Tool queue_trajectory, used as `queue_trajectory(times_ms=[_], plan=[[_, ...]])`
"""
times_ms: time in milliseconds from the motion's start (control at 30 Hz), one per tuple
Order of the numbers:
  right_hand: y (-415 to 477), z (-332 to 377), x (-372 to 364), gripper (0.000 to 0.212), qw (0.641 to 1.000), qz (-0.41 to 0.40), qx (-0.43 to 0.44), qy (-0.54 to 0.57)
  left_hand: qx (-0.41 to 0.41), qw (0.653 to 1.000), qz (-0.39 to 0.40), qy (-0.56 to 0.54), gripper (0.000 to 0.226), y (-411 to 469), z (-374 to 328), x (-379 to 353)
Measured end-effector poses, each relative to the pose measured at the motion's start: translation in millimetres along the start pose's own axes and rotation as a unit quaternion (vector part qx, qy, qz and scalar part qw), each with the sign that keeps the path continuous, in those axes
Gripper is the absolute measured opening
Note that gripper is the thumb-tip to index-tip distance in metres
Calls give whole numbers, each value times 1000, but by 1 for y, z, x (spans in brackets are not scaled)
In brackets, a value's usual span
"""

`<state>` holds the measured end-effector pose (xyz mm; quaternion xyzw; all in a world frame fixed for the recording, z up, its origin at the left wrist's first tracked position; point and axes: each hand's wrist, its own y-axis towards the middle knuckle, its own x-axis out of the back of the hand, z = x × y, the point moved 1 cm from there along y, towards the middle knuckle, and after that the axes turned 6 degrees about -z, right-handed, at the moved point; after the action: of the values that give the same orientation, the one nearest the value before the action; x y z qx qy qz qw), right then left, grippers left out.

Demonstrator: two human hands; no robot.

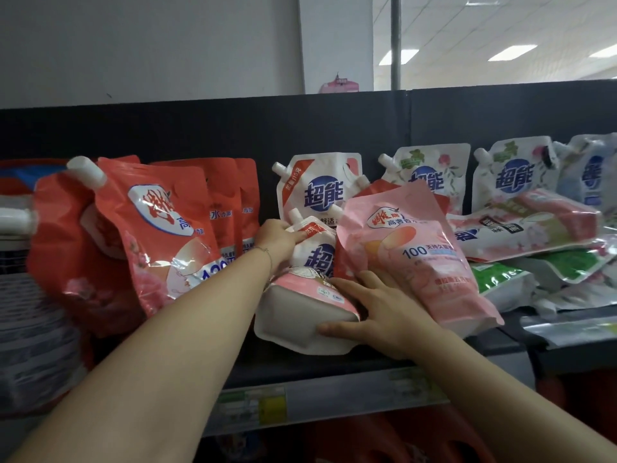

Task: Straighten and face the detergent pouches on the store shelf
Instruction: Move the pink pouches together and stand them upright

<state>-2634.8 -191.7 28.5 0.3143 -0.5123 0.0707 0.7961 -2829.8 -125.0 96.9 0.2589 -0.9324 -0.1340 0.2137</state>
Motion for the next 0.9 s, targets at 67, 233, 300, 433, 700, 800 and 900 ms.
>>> queue_trajectory(times_ms=[67, 233, 300, 433, 700, 800, 900], plan=[[0, 1, 0, 98, 1000, 4, 3, -6, -20, 999, -37, -8, 17, -4, -9, 2], [1, 8, 3, 101, 997, 32, -1, -67, -48, 987, -146, -50, 29, -10, -35, 19], [5, 18, 0, 106, 989, 12, 9, -147, -51, 973, -204, -93, 26, -13, -53, 36], [13, 54, 0, 128, 992, 21, -19, -125, -103, 954, -269, -77, 21, -22, -88, 62], [34, 93, -24, 119, 993, -2, -77, -89, -127, 942, -272, -152, 28, -36, -81, 58], [48, 85, -34, 109, 989, 12, -82, -125, -133, 949, -250, -135, 34, -44, -75, 50], [54, 77, -40, 94, 979, 2, -86, -184, -93, 957, -256, -99, 39, -49, -69, 46]])
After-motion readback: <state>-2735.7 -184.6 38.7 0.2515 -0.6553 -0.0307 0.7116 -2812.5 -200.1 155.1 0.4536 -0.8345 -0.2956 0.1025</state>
